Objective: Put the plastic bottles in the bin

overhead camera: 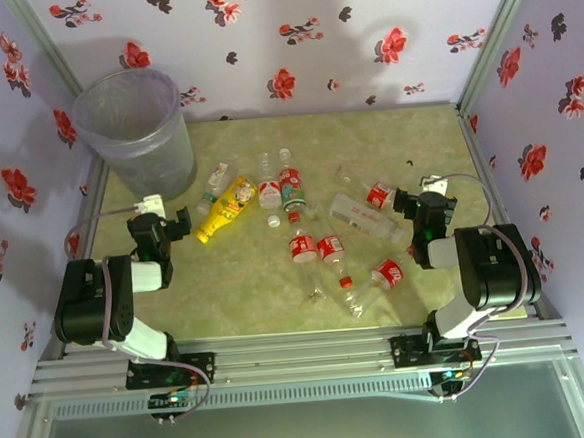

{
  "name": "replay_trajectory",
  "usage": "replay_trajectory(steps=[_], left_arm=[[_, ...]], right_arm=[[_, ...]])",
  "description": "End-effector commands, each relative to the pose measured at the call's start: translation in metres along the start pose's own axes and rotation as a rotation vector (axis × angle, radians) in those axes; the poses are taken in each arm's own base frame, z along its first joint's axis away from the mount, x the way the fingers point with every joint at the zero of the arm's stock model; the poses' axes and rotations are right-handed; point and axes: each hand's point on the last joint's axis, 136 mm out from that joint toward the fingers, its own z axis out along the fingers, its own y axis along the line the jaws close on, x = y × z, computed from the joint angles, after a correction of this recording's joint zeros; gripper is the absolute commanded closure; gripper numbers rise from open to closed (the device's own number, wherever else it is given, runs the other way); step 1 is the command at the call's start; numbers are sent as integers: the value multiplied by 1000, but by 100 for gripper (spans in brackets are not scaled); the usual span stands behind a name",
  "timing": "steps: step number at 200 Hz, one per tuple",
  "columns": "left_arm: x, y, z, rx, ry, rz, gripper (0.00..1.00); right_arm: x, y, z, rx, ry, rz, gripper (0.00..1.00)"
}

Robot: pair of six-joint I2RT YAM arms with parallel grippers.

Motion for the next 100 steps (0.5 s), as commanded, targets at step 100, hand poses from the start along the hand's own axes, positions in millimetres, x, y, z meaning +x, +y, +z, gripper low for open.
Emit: replay_trajectory(steps=[100], left_arm=[[-121,-21,-116,-5,82,-160,0]], right_arm=[[-79,-27,-118,235,387,264,1]])
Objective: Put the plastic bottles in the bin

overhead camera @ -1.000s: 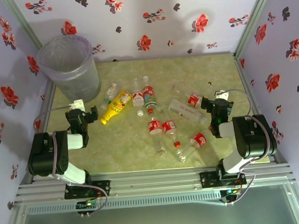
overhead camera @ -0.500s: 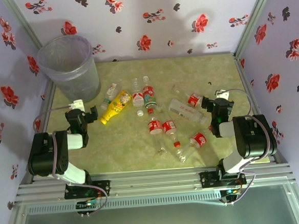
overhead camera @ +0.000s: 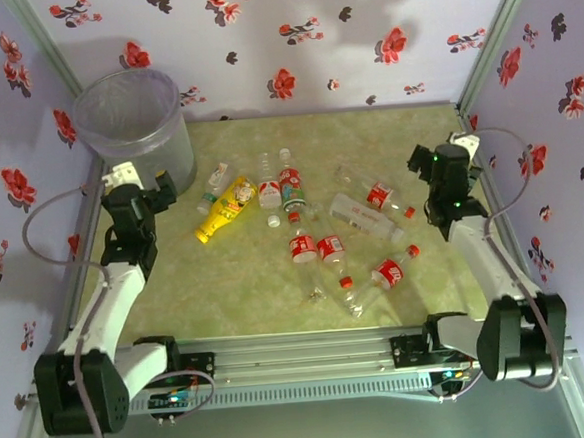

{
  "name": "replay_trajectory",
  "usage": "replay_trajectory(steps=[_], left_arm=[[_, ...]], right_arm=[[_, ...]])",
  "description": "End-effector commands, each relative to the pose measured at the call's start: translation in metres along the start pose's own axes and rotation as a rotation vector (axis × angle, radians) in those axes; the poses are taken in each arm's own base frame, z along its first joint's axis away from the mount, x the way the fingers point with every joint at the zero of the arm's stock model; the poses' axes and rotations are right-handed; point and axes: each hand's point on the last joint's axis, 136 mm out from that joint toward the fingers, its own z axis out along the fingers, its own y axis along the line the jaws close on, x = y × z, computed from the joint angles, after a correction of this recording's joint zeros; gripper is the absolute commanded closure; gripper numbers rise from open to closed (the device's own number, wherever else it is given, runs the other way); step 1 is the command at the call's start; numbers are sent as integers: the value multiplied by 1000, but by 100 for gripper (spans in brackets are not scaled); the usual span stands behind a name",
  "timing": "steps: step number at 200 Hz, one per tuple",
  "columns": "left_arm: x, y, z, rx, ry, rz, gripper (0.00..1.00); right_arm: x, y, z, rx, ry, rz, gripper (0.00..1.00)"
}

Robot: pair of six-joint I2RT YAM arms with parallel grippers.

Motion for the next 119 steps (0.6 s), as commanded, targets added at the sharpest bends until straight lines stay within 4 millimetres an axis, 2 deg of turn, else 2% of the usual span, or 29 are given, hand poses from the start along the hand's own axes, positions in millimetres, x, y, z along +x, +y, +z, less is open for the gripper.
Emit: replay_trajectory(steps=[1,18,37,67,88,119], left_arm=[[27,-13,-33,6,207,8,0],[27,-36,-47,72,257,59,0],[36,-64,-57,160,320,94,0],[46,-93,-65,273,377,56,0],[44,-104,-66,313,371,37,0],[49,-114,-64,333,398,47,0]], right_arm=[[63,-38,-48,182,328,30,1],[77,-41,-81,196,414,36,1],[99,-44,-114,186,510,63,2],[142,-39,-147,131,663,197,6],[173,-32,-151,99,738,281,9],[219,-7,-137,25,841,371,10]])
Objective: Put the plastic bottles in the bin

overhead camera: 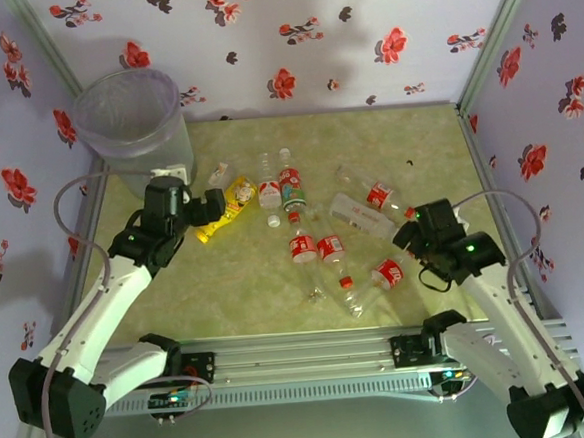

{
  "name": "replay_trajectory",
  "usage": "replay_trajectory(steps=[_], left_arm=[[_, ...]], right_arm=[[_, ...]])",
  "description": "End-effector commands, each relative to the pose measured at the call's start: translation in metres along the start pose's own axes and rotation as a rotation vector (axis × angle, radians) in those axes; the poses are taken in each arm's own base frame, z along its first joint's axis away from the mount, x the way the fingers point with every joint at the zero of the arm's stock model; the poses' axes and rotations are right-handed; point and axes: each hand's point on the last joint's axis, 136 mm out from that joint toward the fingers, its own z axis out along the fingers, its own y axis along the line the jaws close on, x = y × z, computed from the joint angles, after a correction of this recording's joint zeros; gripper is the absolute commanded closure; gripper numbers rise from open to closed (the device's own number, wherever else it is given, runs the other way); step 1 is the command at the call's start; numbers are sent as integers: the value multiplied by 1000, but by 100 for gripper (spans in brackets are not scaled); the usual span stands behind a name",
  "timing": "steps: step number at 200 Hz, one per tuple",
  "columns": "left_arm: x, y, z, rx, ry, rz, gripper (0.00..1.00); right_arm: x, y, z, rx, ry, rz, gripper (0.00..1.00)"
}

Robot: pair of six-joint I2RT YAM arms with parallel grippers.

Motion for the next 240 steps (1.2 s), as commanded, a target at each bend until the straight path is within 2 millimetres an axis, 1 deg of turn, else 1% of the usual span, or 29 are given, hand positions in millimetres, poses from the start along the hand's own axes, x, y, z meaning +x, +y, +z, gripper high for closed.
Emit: replay_trajectory(steps=[1,25,48,71,99,133,142,155,182,217,240], left_arm=[[-3,-13,0,42,20,-17,0],[1,-20,3,65,29,-31,0],[5,-22,6,71,38,-48,0],[8,-24,8,73,50,-47,0],[9,-28,10,77,59,-35,0],[8,-34,12,83,72,-29,0],[7,-37,12,90,73,-27,0],[5,-40,12,97,74,-20,0],[0,-50,10,119,73,-5,0],[-9,-62,7,163,65,-5,0],[-15,-73,5,202,68,-11,0]], right_arm=[[30,14,27,-62,131,114,10],[34,21,48,-84,145,117,10],[39,28,66,-109,166,123,10],[45,23,83,-76,182,123,10],[47,16,92,-38,182,106,13],[51,7,97,-5,185,90,20],[50,5,97,1,183,83,23],[50,2,96,14,181,71,26],[45,2,86,26,163,47,33],[33,6,63,23,134,9,39],[20,18,39,-6,108,-22,40]])
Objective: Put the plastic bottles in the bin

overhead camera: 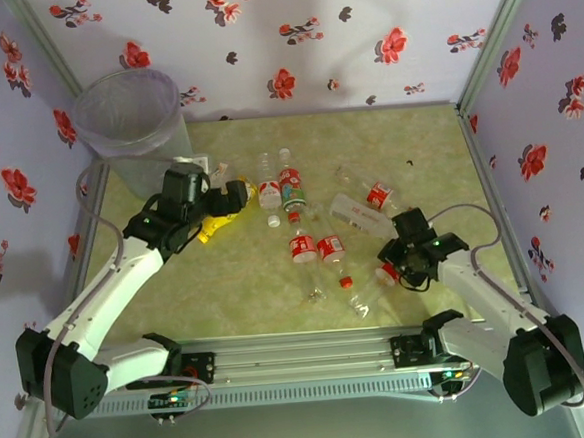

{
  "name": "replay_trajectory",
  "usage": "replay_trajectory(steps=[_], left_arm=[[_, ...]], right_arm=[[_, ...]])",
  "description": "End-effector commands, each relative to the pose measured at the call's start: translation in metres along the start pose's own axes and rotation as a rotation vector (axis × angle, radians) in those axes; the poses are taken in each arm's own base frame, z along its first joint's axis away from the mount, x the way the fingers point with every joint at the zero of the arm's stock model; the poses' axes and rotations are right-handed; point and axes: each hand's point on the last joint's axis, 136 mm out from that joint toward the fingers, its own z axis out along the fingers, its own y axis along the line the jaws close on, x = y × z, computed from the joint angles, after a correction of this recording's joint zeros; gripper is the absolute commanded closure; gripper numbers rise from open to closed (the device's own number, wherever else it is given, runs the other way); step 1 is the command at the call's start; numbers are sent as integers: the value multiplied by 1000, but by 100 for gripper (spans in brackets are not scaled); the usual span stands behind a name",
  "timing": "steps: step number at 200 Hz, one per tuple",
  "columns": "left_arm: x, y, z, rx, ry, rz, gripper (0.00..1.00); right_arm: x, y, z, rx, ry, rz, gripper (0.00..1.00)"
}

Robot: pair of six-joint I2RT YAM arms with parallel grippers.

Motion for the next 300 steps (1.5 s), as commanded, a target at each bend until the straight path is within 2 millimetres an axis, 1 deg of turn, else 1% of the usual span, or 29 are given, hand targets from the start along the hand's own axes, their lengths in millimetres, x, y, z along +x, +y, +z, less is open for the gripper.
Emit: replay_trajectory(steps=[1,12,28,40,53,64,73,83,98,101,120,136,147,158,170,186,199,211,238,246,270,289,300], left_arm=[[-8,-18,-3,63,9,-6,0],[-11,-27,-3,104,13,-8,0],[-13,-51,-4,223,34,-2,0],[-13,-75,-8,348,67,23,1],[-8,-106,-17,494,110,75,1],[-3,-129,-24,591,142,108,1],[2,-143,-29,650,164,127,1],[7,-156,-33,699,183,145,0],[15,-172,-38,752,199,177,0],[17,-175,-39,762,200,186,0],[35,-191,-39,792,239,239,0],[51,-198,-31,798,280,257,0],[60,-200,-21,789,308,255,0],[64,-199,-8,751,325,242,0],[65,-197,5,700,323,238,0],[61,-194,16,645,301,242,0],[58,-187,26,580,281,242,0],[55,-183,32,542,264,246,0],[57,-185,39,536,274,246,1],[58,-184,42,531,280,245,5],[59,-184,43,526,282,242,22],[56,-185,41,526,272,240,32],[53,-184,41,520,268,237,36]], right_arm=[[-12,8,-32,1,-46,-57,40],[-18,18,-47,-28,-71,-73,43],[-31,42,-68,-96,-111,-99,45],[-41,70,-82,-173,-134,-140,46],[-50,103,-89,-253,-140,-200,46],[-57,127,-91,-294,-153,-247,46],[-63,148,-93,-325,-175,-284,46],[-68,172,-95,-364,-208,-326,46],[-73,200,-89,-414,-219,-359,46],[-74,207,-90,-433,-219,-361,46],[-72,241,-86,-513,-175,-381,46],[-64,267,-86,-592,-140,-398,46],[-57,281,-87,-633,-112,-407,47],[-51,290,-88,-653,-99,-428,47],[-44,296,-89,-663,-89,-449,47],[-36,301,-89,-685,-67,-464,47],[-31,301,-88,-691,-58,-468,47],[-28,301,-87,-692,-50,-472,48],[-21,303,-86,-722,-25,-469,48],[-20,304,-85,-723,-23,-469,48],[-21,305,-85,-722,-27,-473,49],[-20,306,-84,-725,-21,-476,49],[-20,307,-84,-726,-21,-479,48]])
